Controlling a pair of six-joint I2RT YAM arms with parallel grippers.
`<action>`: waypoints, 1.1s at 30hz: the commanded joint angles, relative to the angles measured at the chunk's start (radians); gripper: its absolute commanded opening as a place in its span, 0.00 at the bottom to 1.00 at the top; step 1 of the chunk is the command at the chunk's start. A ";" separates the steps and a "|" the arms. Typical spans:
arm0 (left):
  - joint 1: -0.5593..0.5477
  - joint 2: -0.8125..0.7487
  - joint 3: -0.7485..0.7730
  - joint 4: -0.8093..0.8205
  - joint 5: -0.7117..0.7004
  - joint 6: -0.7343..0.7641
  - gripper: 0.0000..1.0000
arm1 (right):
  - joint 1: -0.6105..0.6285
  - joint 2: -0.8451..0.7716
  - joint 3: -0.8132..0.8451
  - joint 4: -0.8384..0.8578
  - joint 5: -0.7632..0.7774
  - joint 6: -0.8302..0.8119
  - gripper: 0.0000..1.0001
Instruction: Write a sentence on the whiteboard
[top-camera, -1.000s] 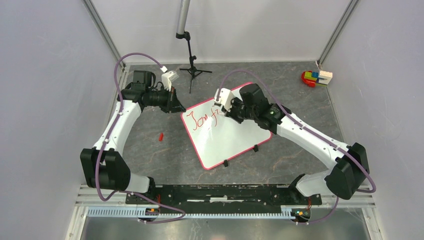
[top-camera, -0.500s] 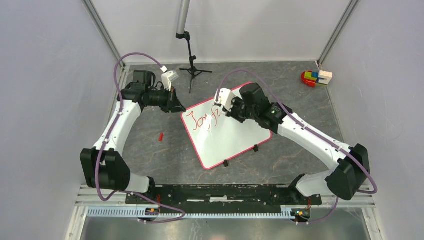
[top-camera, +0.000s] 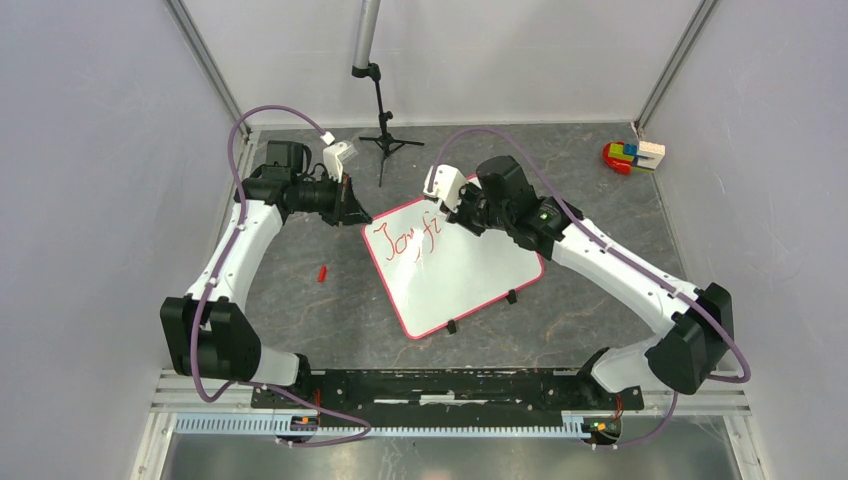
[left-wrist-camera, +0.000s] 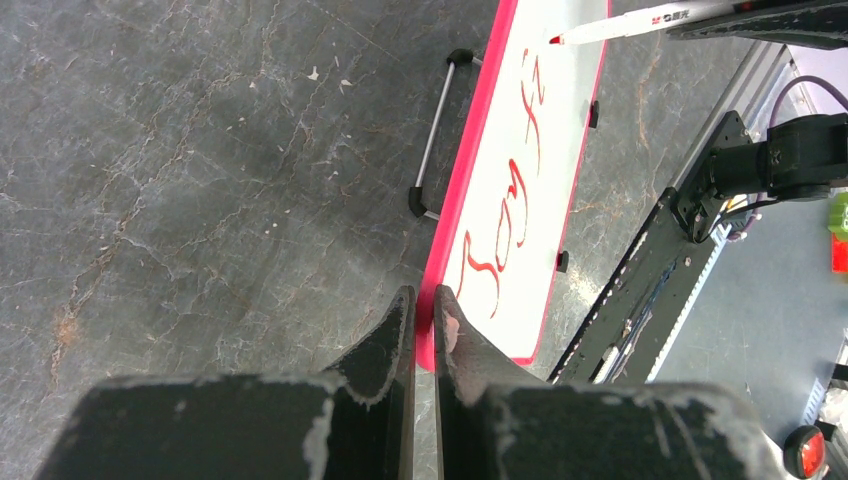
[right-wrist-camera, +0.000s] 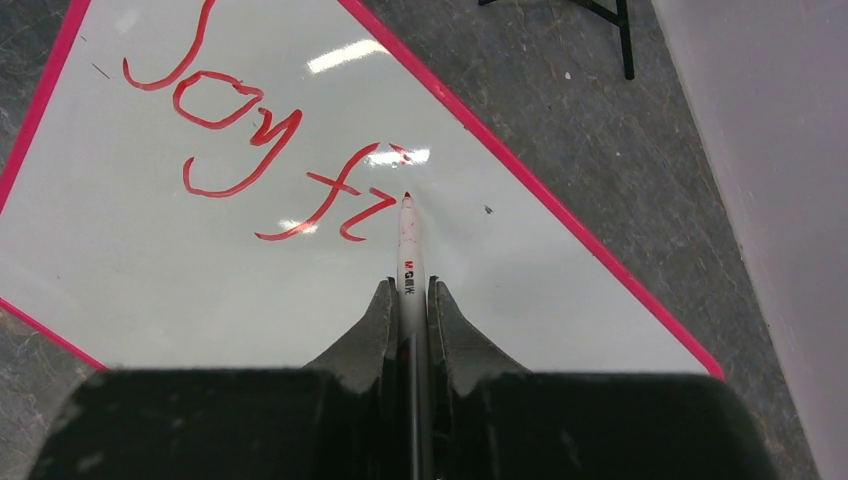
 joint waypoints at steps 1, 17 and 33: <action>-0.023 0.009 0.004 -0.029 0.003 0.024 0.06 | -0.001 0.024 0.049 0.028 0.007 0.005 0.00; -0.023 0.019 0.005 -0.029 0.002 0.023 0.06 | -0.002 0.015 -0.007 0.036 -0.002 0.013 0.00; -0.023 0.019 0.011 -0.028 -0.001 0.018 0.06 | -0.017 -0.067 -0.021 0.014 0.008 0.029 0.00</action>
